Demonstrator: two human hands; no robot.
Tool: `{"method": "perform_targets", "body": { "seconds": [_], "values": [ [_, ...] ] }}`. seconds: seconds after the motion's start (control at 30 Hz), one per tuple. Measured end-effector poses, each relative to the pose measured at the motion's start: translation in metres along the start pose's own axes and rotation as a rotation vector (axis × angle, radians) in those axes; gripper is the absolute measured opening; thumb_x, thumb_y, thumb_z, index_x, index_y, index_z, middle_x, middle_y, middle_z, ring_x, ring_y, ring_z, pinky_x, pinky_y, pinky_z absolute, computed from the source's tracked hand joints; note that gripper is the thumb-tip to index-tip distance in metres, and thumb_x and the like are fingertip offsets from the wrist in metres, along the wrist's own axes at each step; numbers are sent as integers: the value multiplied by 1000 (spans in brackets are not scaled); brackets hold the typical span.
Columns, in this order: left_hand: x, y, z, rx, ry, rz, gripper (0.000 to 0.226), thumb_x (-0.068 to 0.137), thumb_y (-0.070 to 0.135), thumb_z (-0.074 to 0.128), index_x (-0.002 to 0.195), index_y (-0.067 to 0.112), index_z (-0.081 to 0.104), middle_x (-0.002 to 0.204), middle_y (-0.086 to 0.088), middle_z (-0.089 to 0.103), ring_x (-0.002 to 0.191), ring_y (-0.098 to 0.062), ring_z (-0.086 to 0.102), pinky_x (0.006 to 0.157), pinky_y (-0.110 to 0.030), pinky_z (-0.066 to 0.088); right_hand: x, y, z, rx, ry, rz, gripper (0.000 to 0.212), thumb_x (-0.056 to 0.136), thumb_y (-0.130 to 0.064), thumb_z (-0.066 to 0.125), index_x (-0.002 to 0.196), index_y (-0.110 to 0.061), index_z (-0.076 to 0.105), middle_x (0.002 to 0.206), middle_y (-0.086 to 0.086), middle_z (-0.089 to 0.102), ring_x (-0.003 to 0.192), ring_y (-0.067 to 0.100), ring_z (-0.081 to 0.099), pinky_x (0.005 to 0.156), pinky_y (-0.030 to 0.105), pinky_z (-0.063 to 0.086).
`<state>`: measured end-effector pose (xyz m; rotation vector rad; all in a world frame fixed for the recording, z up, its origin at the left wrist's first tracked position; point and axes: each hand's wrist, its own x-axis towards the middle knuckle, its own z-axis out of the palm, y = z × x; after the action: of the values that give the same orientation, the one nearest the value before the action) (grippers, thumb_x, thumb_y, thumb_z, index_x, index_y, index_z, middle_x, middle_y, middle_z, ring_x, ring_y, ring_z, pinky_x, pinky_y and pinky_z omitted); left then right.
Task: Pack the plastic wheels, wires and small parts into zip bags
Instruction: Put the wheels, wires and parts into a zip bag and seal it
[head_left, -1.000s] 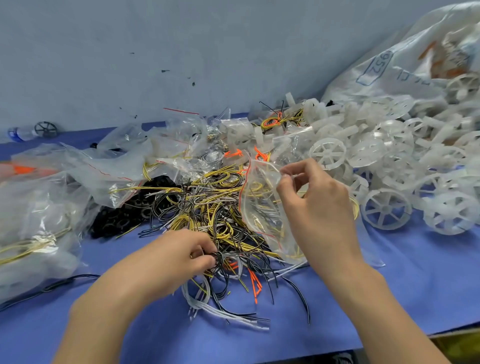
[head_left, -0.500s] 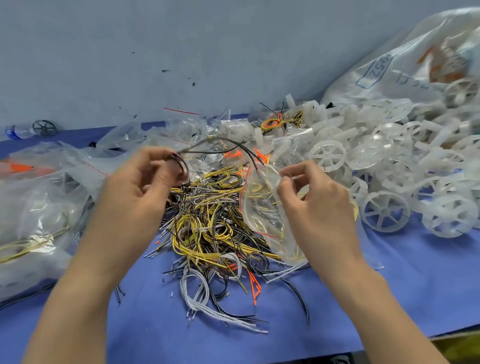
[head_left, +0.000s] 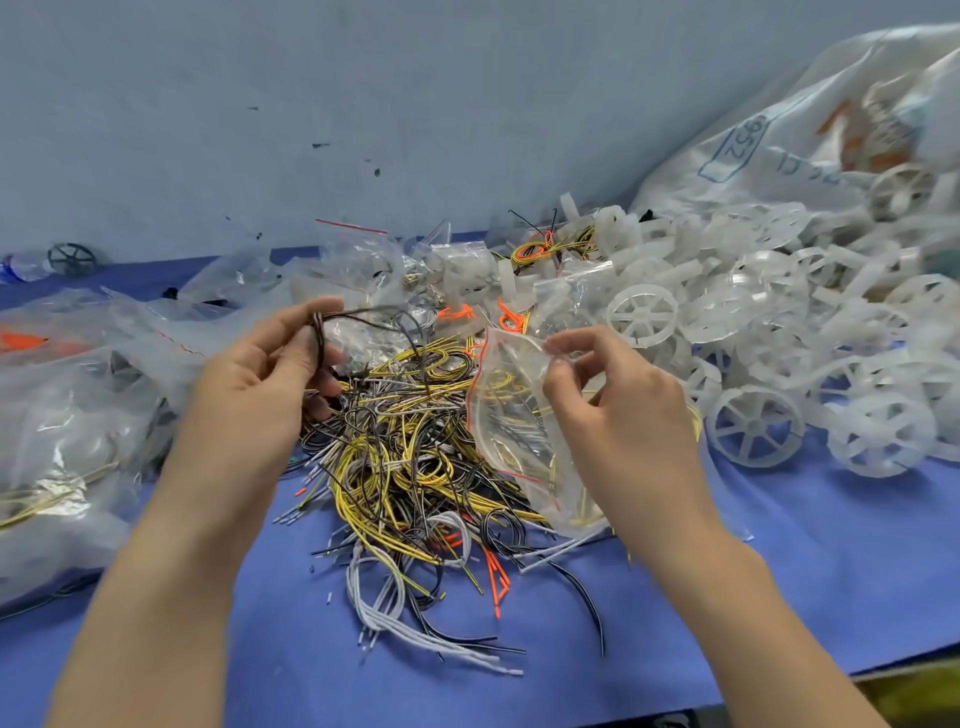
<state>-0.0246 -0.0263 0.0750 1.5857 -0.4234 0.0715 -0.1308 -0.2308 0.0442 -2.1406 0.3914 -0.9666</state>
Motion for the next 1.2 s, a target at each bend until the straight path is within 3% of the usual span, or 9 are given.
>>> {"method": "perform_targets", "body": {
  "seconds": [0.23, 0.37, 0.43, 0.6, 0.83, 0.93, 1.03, 1.13, 1.2],
  "values": [
    [-22, 28, 10, 411, -676, 153, 18, 89, 28, 66, 101, 38, 74, 86, 11, 74, 77, -8, 67, 71, -16, 52, 0, -1, 0, 33, -77, -18, 9, 92, -30, 61, 96, -33, 69, 73, -21, 60, 65, -1, 54, 58, 16, 39],
    [-22, 18, 46, 662, -645, 154, 23, 94, 24, 59, 91, 41, 73, 57, 10, 65, 49, -5, 54, 52, -23, 44, -5, -6, 6, 45, -121, -43, 7, 91, -29, 63, 95, -30, 69, 70, -17, 58, 66, 0, 55, 61, 22, 41],
    [-21, 10, 62, 516, -621, 77, 26, 97, 20, 54, 86, 34, 73, 55, -1, 65, 48, -9, 55, 51, -23, 45, -8, -9, 9, 45, -127, -53, 7, 91, -29, 63, 95, -29, 69, 65, -16, 55, 64, 3, 53, 60, 26, 40],
    [-20, -4, 84, -90, -632, -258, 47, 93, -11, 43, 64, 14, 72, 65, 2, 68, 61, -7, 63, 55, -14, 49, -16, -18, 14, -41, -155, -101, 10, 91, -32, 59, 96, -28, 66, 72, -17, 49, 73, 7, 52, 65, 34, 43],
    [-8, -11, 85, -552, -750, -460, 56, 83, -20, 29, 77, 9, 76, 70, -5, 69, 64, -9, 68, 58, -17, 55, -22, -30, 16, -114, -147, -168, 8, 94, -35, 56, 94, -29, 61, 78, -14, 46, 79, 17, 55, 63, 37, 41],
    [-13, -11, 88, -663, -739, -515, 36, 80, -12, 46, 81, 7, 76, 80, -10, 68, 74, -12, 68, 68, -20, 57, -24, -32, 15, -120, -132, -166, 5, 93, -34, 56, 93, -32, 60, 80, -16, 44, 77, 13, 55, 61, 33, 35],
    [-22, -20, 94, -380, -694, -472, 25, 89, -7, 45, 105, 0, 64, 85, -6, 67, 80, -5, 66, 74, -19, 52, -25, -32, 15, -115, -159, -154, 12, 94, -36, 54, 100, -32, 64, 88, -13, 55, 81, 14, 58, 66, 37, 46],
    [-28, -21, 95, 274, -609, -62, 43, 93, -15, 47, 134, -3, 42, 106, 5, 61, 87, 24, 50, 69, 7, 37, -25, -33, 14, -109, -150, -149, 14, 95, -36, 54, 102, -33, 66, 91, -13, 55, 81, 14, 59, 68, 37, 48],
    [-27, -20, 92, 404, -631, -37, 53, 90, -12, 52, 139, -7, 34, 141, -13, 47, 115, 3, 41, 73, 13, 25, -25, -32, 13, -99, -152, -136, 15, 94, -36, 54, 103, -33, 66, 94, -13, 57, 83, 14, 59, 70, 38, 48]
  ]
}}
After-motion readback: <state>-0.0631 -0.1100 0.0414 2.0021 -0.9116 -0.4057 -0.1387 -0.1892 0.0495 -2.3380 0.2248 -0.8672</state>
